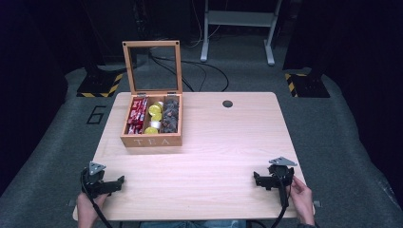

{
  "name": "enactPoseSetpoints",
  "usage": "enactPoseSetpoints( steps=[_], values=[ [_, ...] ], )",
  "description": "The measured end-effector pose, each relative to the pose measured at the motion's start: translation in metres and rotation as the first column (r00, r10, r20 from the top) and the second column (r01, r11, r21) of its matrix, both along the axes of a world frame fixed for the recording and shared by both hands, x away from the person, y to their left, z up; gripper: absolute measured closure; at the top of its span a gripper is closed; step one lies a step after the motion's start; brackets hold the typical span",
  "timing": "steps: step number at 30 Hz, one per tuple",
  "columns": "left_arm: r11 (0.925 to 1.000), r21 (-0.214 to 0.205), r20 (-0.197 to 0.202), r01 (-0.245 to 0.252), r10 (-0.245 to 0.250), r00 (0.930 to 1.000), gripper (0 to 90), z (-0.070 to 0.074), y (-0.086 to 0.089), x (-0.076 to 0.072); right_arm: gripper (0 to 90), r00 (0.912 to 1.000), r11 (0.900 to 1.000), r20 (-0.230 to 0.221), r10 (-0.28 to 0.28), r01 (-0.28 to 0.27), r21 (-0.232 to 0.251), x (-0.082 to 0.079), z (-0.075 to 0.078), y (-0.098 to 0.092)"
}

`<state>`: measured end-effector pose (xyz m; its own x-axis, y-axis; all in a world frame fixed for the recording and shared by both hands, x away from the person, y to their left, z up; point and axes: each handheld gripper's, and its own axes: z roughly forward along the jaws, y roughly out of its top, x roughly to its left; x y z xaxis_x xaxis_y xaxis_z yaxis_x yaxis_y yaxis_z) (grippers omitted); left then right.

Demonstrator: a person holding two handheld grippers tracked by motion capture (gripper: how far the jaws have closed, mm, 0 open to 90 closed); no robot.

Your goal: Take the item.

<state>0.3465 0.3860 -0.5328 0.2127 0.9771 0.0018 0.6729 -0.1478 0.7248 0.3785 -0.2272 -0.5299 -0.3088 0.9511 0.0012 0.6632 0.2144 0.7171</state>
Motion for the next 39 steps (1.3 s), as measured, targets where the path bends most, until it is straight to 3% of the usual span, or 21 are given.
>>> enactPoseSetpoints(
  steps=[14, 17, 26, 33, 39],
  values=[
    [0.9998, -0.006, 0.003, -0.02, 0.02, 0.9998, 0.5, 0.0, -0.001, 0.001, 0.0, 1.0, 1.0, -0.001, 0.005, -0.005, 0.001, 0.0, 0.0, 0.0],
    [1.0, 0.002, -0.006, -0.008, 0.008, 1.0, 0.5, 0.0, 0.0, 0.0, 0.0, 0.9985, 0.9985, -0.001, 0.055, -0.055, 0.001, 0.003, 0.0, -0.004],
    [0.9999, -0.004, -0.002, -0.015, 0.015, 0.9999, 0.4, 0.0, 0.0, -0.001, 0.0, 0.9967, 0.9967, 0.001, 0.081, -0.081, -0.007, 0.005, 0.0, -0.006],
    [0.9989, -0.045, 0.046, -0.015, 0.017, 0.9988, 2.0, 0.016, 0.004, -0.004, 0.0, 0.9963, 0.9962, 0.006, 0.086, -0.086, -0.018, 0.007, 0.001, -0.006],
    [0.999, -0.042, 0.049, 0.013, -0.011, 0.9988, 2.7, 0.028, -0.002, 0.004, 0.0, 0.9968, 0.9967, 0.002, 0.08, -0.08, -0.012, 0.007, 0.001, -0.005]
  ],
)
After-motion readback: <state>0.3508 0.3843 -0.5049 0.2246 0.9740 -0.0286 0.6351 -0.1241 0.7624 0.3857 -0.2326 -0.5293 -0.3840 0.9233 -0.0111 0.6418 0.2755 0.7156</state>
